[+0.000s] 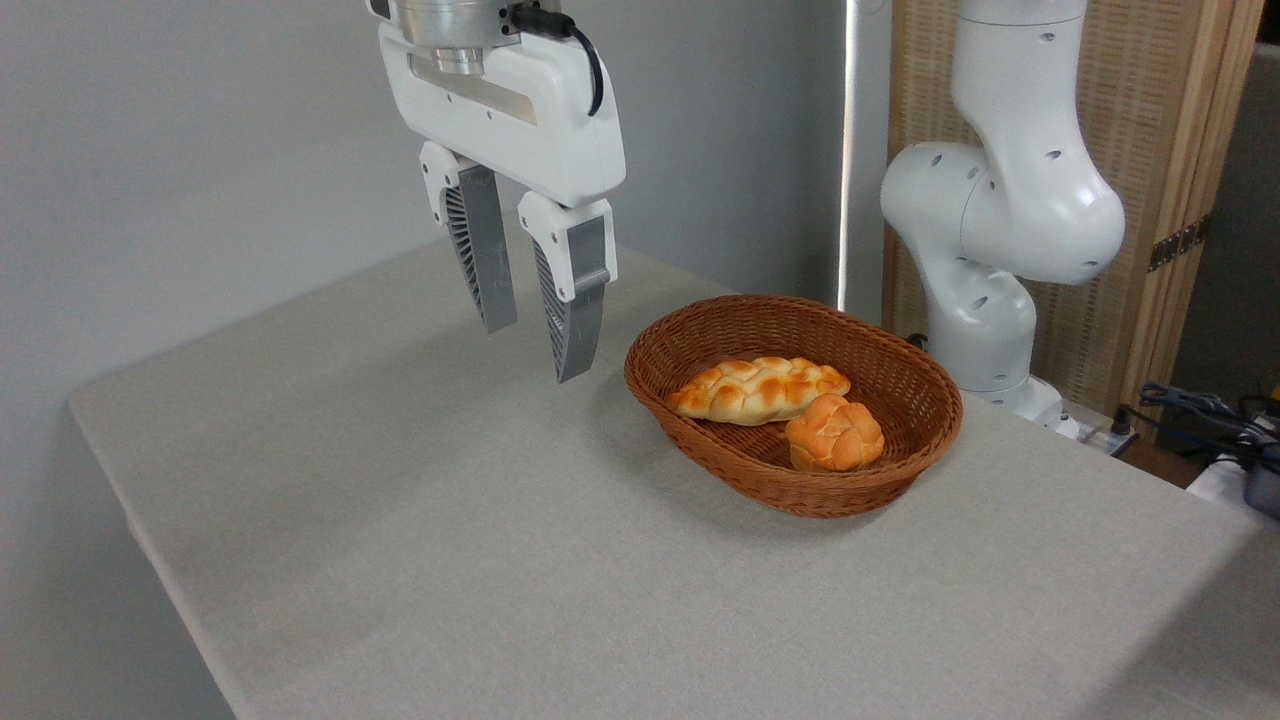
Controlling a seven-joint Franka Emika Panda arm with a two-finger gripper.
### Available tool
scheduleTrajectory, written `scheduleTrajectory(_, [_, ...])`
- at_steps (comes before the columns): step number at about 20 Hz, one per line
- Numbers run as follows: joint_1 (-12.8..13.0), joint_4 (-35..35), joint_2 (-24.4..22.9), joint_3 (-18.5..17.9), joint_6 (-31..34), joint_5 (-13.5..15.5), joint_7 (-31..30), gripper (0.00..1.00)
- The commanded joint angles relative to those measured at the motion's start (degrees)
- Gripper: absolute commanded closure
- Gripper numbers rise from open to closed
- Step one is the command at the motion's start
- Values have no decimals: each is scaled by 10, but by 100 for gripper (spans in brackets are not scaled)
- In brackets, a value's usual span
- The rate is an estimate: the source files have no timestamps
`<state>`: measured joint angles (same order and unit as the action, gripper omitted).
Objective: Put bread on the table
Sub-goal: 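Move the open gripper toward the wicker basket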
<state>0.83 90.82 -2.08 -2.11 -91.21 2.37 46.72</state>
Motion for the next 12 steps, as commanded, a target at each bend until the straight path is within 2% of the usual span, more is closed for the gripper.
scheduleTrajectory(1, [0, -6, 4, -4, 2, 8, 8, 0])
scheduleTrajectory(12, [3, 16, -8, -3, 13, 9, 6, 0])
